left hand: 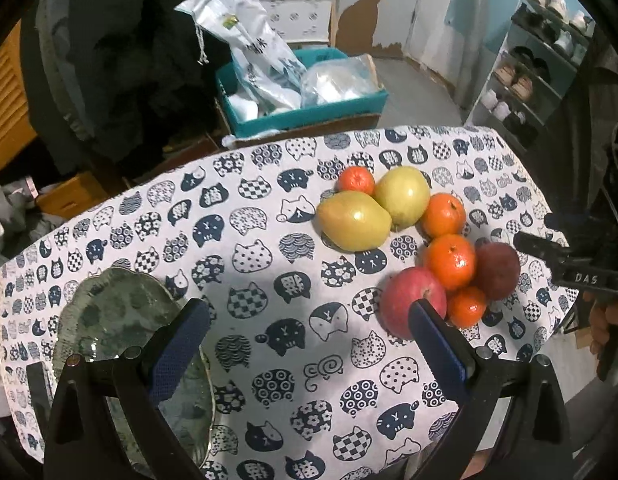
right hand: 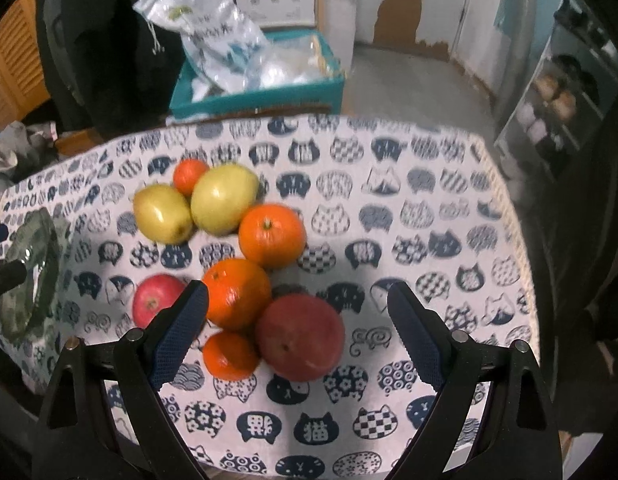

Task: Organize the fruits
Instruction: 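Move the left tool toward a yellow pear while the right tool approaches a large red apple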

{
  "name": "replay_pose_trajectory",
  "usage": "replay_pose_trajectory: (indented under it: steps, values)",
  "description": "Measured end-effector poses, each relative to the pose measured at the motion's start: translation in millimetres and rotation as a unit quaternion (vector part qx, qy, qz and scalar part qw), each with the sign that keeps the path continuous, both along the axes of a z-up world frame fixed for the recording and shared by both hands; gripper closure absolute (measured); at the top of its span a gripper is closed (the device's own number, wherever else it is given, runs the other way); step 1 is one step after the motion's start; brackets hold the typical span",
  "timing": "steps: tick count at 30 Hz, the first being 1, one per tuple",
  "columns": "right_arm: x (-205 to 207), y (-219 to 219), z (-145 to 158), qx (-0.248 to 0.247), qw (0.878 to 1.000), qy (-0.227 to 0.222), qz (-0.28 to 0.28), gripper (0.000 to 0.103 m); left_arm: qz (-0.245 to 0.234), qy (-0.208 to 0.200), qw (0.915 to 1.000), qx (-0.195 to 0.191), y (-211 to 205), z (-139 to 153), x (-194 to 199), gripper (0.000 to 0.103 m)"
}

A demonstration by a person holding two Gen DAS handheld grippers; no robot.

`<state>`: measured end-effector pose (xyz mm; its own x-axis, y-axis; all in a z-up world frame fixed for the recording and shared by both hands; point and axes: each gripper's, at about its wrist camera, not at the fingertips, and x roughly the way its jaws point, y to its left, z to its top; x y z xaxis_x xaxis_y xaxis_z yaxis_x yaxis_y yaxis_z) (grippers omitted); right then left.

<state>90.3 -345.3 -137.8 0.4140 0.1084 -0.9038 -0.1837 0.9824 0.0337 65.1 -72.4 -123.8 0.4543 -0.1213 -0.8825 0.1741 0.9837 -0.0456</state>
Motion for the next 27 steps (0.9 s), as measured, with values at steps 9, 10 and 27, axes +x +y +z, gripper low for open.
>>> replay_pose_trajectory:
  steps: [9, 10, 27]
  values:
    - [3.3, -3.5, -37.8, -0.005, 0.999, 0.054, 0.003, 0.013, -0.011, 0.023, 0.9996, 0.01, -10.4, -21.3, 5.4, 0.002]
    - [3.4, -3.5, -40.5, -0.005, 0.998, 0.058, 0.005, 0.013, -0.012, 0.025, 0.9996, 0.01, -10.7, -22.6, 5.6, 0.002]
    - [12.6, 2.9, -85.0, -0.003, 0.994, 0.111, 0.021, 0.024, -0.012, 0.051, 0.9986, 0.0, -18.0, -43.2, 29.4, 0.002]
